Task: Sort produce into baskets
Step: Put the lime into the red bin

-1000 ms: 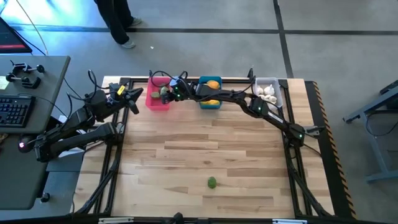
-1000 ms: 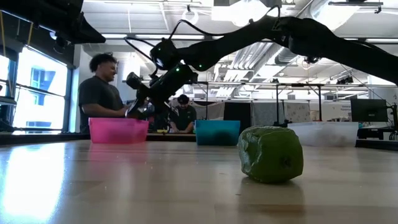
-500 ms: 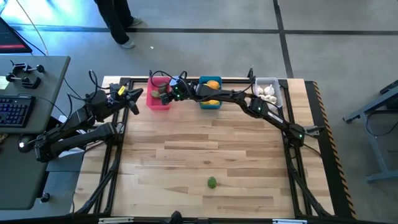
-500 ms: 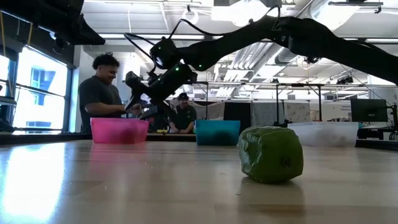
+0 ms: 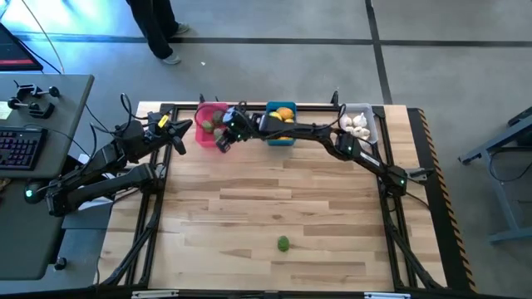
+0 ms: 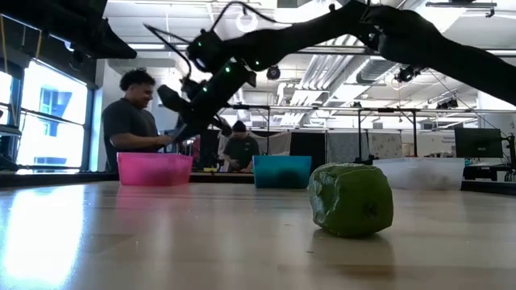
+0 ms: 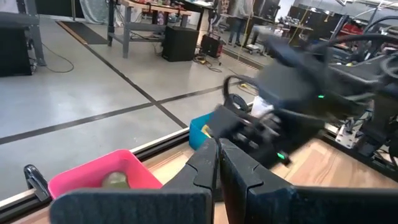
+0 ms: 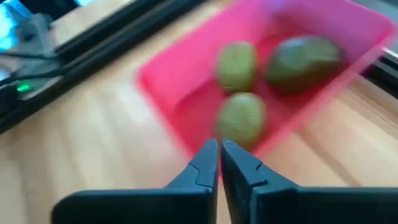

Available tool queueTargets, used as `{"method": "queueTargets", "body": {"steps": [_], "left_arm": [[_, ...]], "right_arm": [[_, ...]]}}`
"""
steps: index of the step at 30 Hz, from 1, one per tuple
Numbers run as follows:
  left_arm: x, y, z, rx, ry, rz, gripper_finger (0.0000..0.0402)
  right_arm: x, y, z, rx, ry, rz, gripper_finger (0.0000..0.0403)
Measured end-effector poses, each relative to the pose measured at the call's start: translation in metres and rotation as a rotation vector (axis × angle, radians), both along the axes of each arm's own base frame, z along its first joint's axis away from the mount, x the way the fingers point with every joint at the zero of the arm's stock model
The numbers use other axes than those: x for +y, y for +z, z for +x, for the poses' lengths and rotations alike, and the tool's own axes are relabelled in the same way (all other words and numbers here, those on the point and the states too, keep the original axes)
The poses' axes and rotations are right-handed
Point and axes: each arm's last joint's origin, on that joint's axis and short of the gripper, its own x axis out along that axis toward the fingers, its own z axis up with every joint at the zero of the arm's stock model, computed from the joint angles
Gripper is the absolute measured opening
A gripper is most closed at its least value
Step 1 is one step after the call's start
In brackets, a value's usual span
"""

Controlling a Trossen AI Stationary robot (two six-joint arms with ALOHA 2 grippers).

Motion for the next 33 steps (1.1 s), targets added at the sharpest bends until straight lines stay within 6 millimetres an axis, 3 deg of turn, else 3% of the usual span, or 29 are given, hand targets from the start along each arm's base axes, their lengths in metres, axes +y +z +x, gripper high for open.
{"method": "queueTargets", "body": {"steps": [5,12,17,28,33], "left_arm": [[0.000,0.001,0.000,0.016,-0.005,0.027,0.0003],[-0.001,0.001,0.000,0.013,-0.028,0.024,0.0003],[-0.001,0.001,0.001,0.010,-0.067,0.018,0.0003],[-0.002,-0.001,0.001,0.043,-0.071,0.029,0.0003],[-0.003,-0.003,0.002,0.073,-0.133,0.048,0.0003]], "right_arm": [[0.035,-0.002,0.008,0.019,0.053,-0.056,0.0002],[0.064,-0.044,0.006,0.106,0.075,-0.021,0.0000],[0.096,-0.053,0.007,0.128,0.109,-0.007,0.0000],[0.128,-0.079,0.003,0.125,0.121,0.059,0.0000],[0.163,-0.080,0.004,0.097,0.146,0.032,0.0000]]}}
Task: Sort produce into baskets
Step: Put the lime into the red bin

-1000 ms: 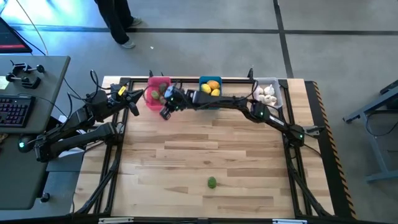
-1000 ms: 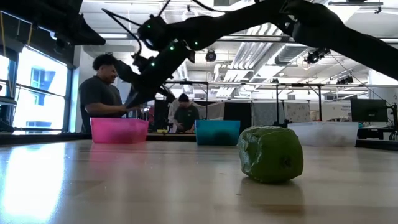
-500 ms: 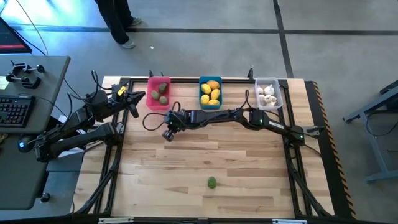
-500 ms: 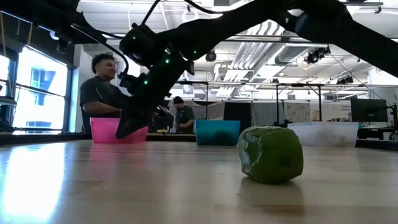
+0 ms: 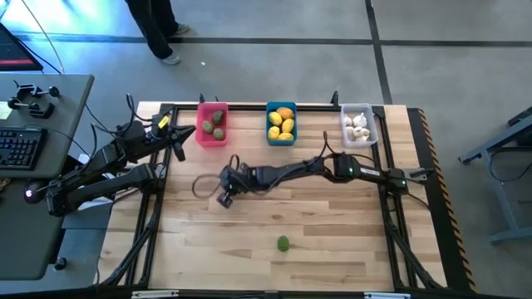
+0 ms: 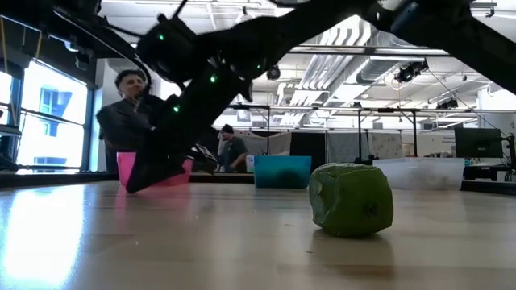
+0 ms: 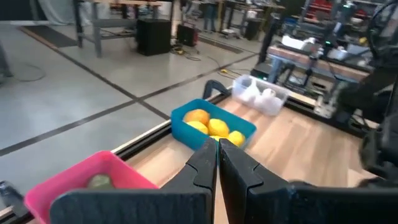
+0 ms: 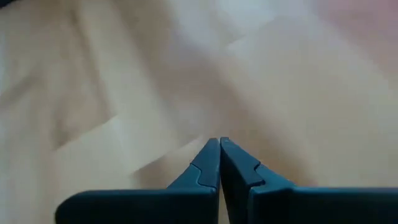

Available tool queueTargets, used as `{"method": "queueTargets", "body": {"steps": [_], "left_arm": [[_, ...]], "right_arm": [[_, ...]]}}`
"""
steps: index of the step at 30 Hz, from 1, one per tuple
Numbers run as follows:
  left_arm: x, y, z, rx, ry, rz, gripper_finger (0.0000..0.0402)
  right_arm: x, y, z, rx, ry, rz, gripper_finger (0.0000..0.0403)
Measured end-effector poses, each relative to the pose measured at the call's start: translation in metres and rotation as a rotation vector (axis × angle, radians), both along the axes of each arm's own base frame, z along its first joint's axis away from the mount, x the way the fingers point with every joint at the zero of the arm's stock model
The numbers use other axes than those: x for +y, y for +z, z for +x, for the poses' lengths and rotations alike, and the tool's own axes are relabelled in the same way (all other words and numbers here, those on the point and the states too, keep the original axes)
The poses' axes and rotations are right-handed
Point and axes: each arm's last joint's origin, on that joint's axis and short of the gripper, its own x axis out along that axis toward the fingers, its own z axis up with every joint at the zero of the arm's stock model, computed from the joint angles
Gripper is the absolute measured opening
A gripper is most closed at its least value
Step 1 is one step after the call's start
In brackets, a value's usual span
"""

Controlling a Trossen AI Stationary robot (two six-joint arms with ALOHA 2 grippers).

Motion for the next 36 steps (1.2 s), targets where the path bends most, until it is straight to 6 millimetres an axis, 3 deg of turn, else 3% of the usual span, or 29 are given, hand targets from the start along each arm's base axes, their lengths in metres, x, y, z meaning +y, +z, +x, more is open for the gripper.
{"method": "queueTargets", "body": {"steps": [6,17,22,27,31,36], "left_arm": [[-0.002,-0.005,0.000,0.043,-0.040,-0.032,0.0003],[-0.003,-0.011,-0.001,0.120,-0.091,-0.029,0.0003],[-0.004,-0.012,-0.001,0.128,-0.132,-0.026,0.0003],[-0.004,-0.012,-0.001,0.128,-0.139,-0.026,0.0003],[-0.004,-0.014,0.000,0.124,-0.139,-0.026,0.0003],[-0.003,-0.018,0.003,0.104,-0.136,-0.035,0.0003]], "right_arm": [[0.039,0.010,-0.009,0.053,0.055,-0.040,0.0000],[0.080,0.044,-0.039,0.197,0.145,-0.079,0.0000],[0.083,0.041,-0.067,0.312,0.142,-0.066,0.0000],[0.085,0.085,-0.100,0.216,0.033,-0.060,0.0000],[0.104,0.098,-0.139,0.177,-0.034,-0.011,0.0000],[0.139,0.100,-0.176,0.151,-0.088,0.172,0.0000]]}}
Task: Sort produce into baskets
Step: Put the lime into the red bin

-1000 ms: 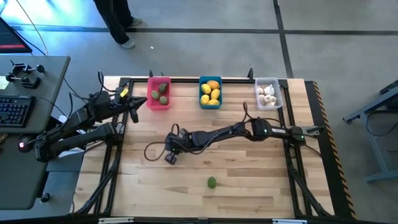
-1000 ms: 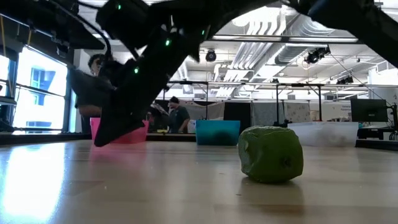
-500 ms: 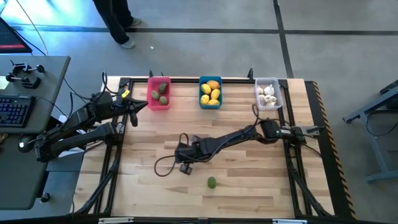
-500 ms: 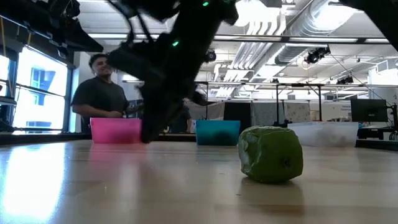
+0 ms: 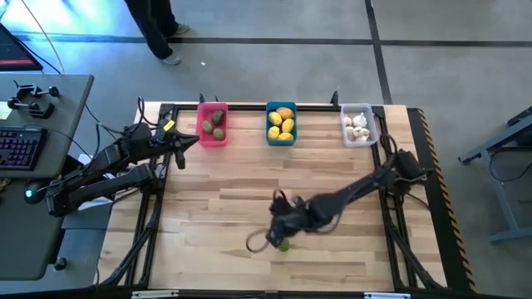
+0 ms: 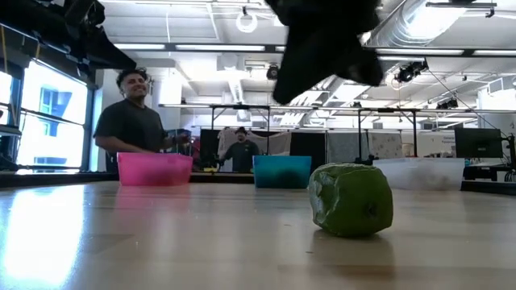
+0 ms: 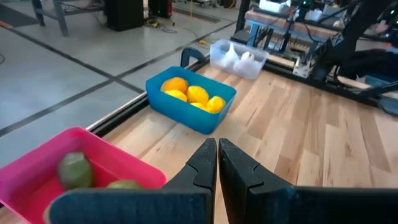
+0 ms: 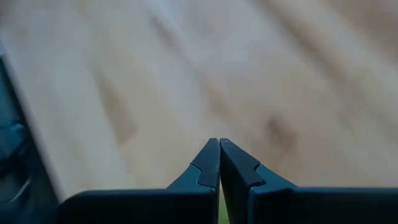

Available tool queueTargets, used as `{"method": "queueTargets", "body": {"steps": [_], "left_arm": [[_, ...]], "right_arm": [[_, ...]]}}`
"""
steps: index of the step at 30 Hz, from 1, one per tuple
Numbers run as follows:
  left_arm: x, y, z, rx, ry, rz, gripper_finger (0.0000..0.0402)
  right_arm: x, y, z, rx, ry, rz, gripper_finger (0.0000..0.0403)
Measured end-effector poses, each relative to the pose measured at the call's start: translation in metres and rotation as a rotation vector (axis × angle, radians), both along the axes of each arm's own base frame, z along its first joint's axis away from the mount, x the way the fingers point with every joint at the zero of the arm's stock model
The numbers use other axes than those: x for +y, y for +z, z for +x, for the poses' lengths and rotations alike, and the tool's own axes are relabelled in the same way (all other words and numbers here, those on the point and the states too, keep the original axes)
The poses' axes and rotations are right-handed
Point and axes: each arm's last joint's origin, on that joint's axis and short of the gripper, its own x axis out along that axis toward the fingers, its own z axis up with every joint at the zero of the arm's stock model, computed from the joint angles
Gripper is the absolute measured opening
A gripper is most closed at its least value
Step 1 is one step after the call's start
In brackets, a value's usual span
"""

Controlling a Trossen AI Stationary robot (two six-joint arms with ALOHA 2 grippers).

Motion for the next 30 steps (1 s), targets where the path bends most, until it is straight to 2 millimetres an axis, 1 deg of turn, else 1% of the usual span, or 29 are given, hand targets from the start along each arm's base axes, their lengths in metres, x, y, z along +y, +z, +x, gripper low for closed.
{"method": "queueTargets", "body": {"steps": [4,6,8,11,15,19,20,22,24,27,30], "left_arm": [[0.000,0.000,0.000,0.000,-0.014,-0.004,0.0003],[-0.001,0.000,0.000,-0.005,-0.028,-0.006,0.0003],[-0.001,0.000,0.000,-0.006,-0.035,-0.008,0.0003],[-0.001,0.000,0.000,-0.006,-0.037,-0.009,0.0003],[-0.001,0.000,0.001,-0.010,-0.041,-0.019,0.0003],[-0.001,0.000,0.001,-0.014,-0.039,-0.029,0.0003],[-0.001,0.000,0.001,-0.016,-0.038,-0.033,0.0003],[-0.001,0.000,0.001,-0.017,-0.037,-0.036,0.0003],[-0.001,0.000,0.001,-0.017,-0.037,-0.035,0.0003],[-0.001,0.000,0.001,-0.015,-0.037,-0.036,0.0003],[-0.001,0.000,0.001,-0.018,-0.035,-0.041,0.0003]], "right_arm": [[0.031,0.000,-0.014,-0.001,0.003,0.083,0.0000],[0.043,0.004,-0.018,-0.035,-0.018,0.087,0.0002],[0.052,0.002,-0.022,-0.054,-0.026,0.069,0.0012],[0.064,-0.008,-0.026,-0.040,-0.064,0.082,0.0050],[0.077,-0.021,-0.028,-0.021,-0.107,0.148,0.0132],[0.085,-0.034,-0.031,0.016,-0.160,0.184,0.0223],[0.086,-0.035,-0.031,0.018,-0.178,0.195,0.0243],[0.086,-0.039,-0.030,0.017,-0.219,0.204,0.0269],[0.085,-0.047,-0.029,0.024,-0.262,0.199,0.0280],[0.085,-0.059,-0.026,0.024,-0.304,0.181,0.0283],[0.083,-0.065,-0.023,-0.003,-0.345,0.166,0.0284]]}}
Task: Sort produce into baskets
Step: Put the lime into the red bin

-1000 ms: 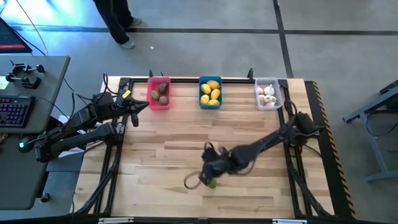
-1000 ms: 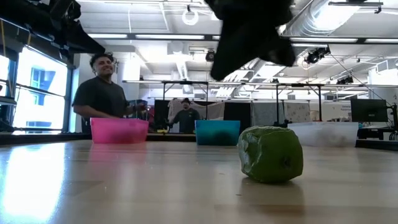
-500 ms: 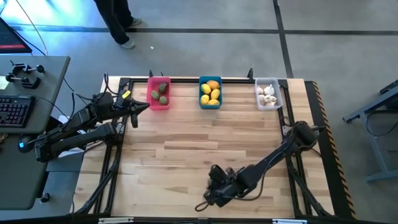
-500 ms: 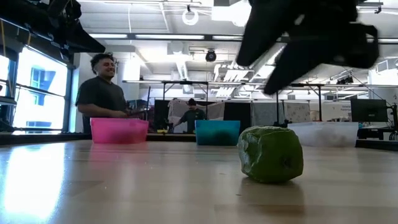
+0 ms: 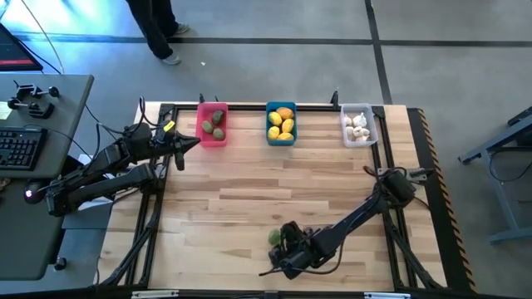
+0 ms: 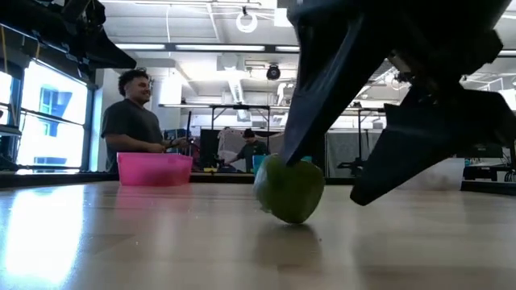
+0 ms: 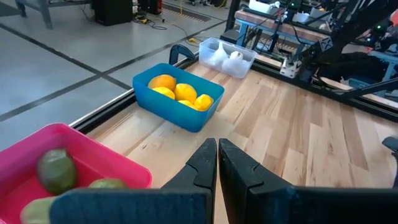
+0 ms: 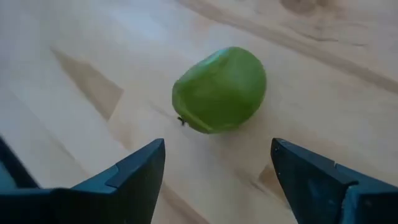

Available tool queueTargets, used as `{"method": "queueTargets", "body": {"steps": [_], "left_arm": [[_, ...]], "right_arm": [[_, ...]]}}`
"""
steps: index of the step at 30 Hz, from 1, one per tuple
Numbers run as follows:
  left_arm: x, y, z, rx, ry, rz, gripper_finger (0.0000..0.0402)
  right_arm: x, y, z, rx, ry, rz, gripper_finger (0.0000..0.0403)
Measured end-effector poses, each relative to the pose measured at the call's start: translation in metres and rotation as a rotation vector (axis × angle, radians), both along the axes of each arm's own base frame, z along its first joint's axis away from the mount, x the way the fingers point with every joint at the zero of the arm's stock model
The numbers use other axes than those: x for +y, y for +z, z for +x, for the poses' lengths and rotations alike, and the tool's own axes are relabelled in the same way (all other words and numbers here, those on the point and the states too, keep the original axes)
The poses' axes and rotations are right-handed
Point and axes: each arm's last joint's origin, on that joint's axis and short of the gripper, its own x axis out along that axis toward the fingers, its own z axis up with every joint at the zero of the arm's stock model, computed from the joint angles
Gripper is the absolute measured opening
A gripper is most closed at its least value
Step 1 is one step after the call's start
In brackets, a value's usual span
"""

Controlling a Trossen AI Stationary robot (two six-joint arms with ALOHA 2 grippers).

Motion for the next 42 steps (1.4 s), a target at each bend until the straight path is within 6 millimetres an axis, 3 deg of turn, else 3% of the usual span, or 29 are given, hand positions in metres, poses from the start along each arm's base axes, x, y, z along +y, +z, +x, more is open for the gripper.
{"method": "queueTargets", "body": {"steps": [12,23,30,42], "left_arm": [[0.000,-0.001,0.000,0.001,0.006,-0.021,0.0003],[0.000,-0.001,0.000,0.009,0.004,-0.018,0.0003],[0.000,-0.002,0.000,0.010,0.004,-0.018,0.0003],[0.000,-0.002,0.000,0.011,0.004,-0.017,0.0003]], "right_arm": [[-0.021,-0.003,0.014,-0.019,-0.036,-0.074,0.0284],[-0.034,-0.001,0.027,0.012,0.314,-0.292,0.0284],[-0.034,-0.002,0.027,0.038,0.389,-0.300,0.0281],[-0.030,-0.006,0.031,0.013,0.414,-0.247,0.0188]]}}
